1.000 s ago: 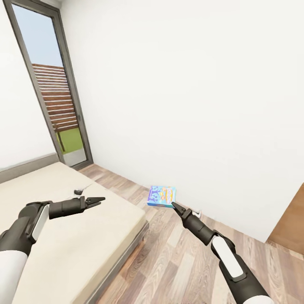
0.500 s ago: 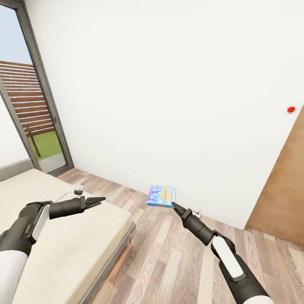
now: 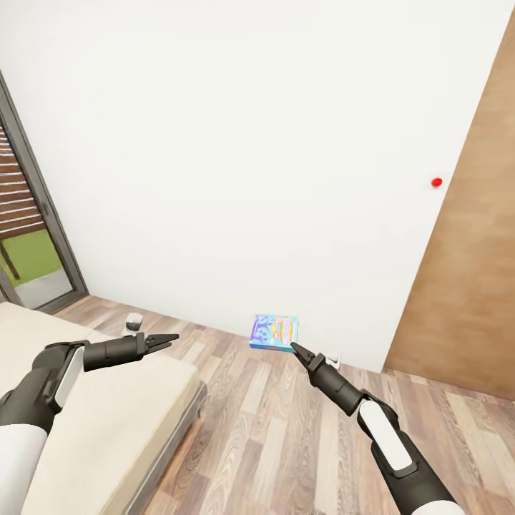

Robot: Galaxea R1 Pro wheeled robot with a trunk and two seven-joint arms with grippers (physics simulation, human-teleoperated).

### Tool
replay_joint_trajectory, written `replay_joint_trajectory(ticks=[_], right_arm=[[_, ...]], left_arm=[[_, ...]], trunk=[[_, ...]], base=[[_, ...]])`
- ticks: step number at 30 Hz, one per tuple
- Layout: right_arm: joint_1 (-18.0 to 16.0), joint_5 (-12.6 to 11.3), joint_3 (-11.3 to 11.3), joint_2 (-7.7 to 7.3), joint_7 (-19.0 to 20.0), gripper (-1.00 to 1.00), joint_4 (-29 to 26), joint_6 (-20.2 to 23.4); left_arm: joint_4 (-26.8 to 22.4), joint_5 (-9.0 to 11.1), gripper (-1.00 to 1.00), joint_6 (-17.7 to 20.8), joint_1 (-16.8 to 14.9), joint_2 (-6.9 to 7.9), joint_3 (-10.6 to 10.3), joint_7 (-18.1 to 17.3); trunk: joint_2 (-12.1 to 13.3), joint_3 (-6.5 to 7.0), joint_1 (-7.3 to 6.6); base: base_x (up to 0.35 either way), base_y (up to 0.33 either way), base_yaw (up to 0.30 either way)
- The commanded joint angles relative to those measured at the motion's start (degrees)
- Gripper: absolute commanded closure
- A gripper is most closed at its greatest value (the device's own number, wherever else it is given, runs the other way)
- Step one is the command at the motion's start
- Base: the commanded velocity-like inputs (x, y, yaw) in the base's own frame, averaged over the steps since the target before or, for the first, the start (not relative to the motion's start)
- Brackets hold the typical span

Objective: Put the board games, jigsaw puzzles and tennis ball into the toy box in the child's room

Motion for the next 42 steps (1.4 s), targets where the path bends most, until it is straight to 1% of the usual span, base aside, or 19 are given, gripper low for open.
replay_joint_trajectory(ticks=[1, 14, 42], right_arm=[[-0.08, -0.68, 0.07, -0.02, -0.02, 1.0, 0.01, 0.32], [-0.09, -0.67, 0.07, 0.01, -0.11, 1.0, 1.17, 0.28], [-0.09, -0.75, -0.08, -0.11, -0.02, 1.0, 1.51, 0.35]], left_arm=[[-0.01, 0.17, -1.0, 0.41, -0.04, 0.02, 0.0, -0.05], [0.02, 0.09, -1.0, 0.41, -0.02, 0.01, -0.02, -0.05], [0.02, 0.17, -1.0, 0.41, -0.01, 0.11, 0.09, -0.13]], trunk=[[-0.14, -0.13, 0.04], [-0.14, -0.13, 0.04], [-0.14, -0.13, 0.04]], base=[[0.0, 0.0, -0.28], [0.0, 0.0, -0.28], [0.0, 0.0, -0.28]])
